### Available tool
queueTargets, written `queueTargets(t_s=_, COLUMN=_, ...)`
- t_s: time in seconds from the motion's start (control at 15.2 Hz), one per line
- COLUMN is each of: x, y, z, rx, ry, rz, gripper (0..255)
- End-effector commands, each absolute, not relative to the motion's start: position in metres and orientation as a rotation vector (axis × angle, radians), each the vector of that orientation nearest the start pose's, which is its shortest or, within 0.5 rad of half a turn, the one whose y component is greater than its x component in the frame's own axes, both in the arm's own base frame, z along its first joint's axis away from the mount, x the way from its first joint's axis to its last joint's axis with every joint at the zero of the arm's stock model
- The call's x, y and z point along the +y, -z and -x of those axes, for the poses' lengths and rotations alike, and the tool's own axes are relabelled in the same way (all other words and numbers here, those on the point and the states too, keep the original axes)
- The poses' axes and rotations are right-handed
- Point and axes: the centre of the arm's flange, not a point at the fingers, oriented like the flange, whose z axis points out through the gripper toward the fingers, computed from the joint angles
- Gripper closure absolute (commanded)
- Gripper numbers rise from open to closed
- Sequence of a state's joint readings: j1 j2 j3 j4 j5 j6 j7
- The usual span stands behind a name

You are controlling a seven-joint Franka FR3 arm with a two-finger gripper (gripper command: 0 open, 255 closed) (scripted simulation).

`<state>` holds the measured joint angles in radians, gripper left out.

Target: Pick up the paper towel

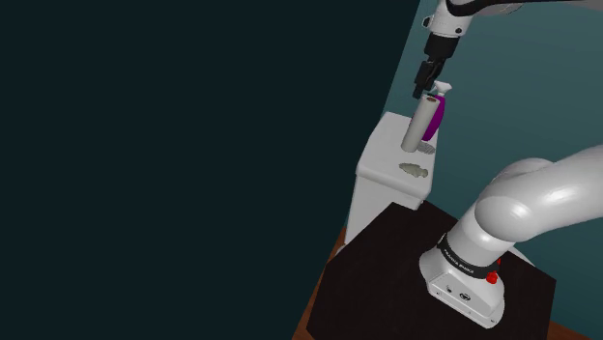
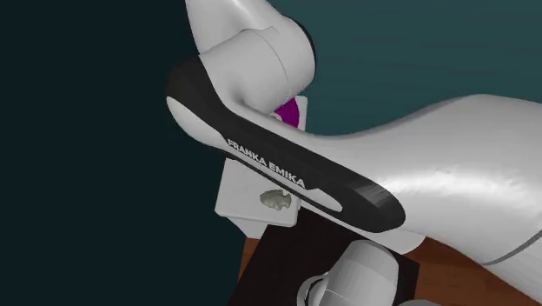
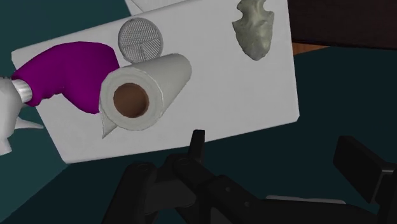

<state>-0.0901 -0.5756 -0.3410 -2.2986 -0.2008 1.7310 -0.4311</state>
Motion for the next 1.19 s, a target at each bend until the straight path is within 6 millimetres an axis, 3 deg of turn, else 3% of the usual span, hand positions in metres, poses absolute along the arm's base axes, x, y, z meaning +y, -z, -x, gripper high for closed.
queueTargets(t_s=0.0, x=-0.222, y=-0.538, z=-0.339, rx=-0.124, ry=-0.037, rz=3.134, gripper=0)
queueTargets(t_s=0.46, x=-0.317, y=-0.51, z=-0.352, rx=-0.076, ry=-0.055, rz=3.087, gripper=0)
queueTargets(t_s=0.99, x=-0.319, y=-0.469, z=-0.352, rx=-0.075, ry=-0.055, rz=3.086, gripper=0)
queueTargets(t_s=1.12, x=-0.319, y=-0.469, z=-0.352, rx=-0.075, ry=-0.055, rz=3.086, gripper=0)
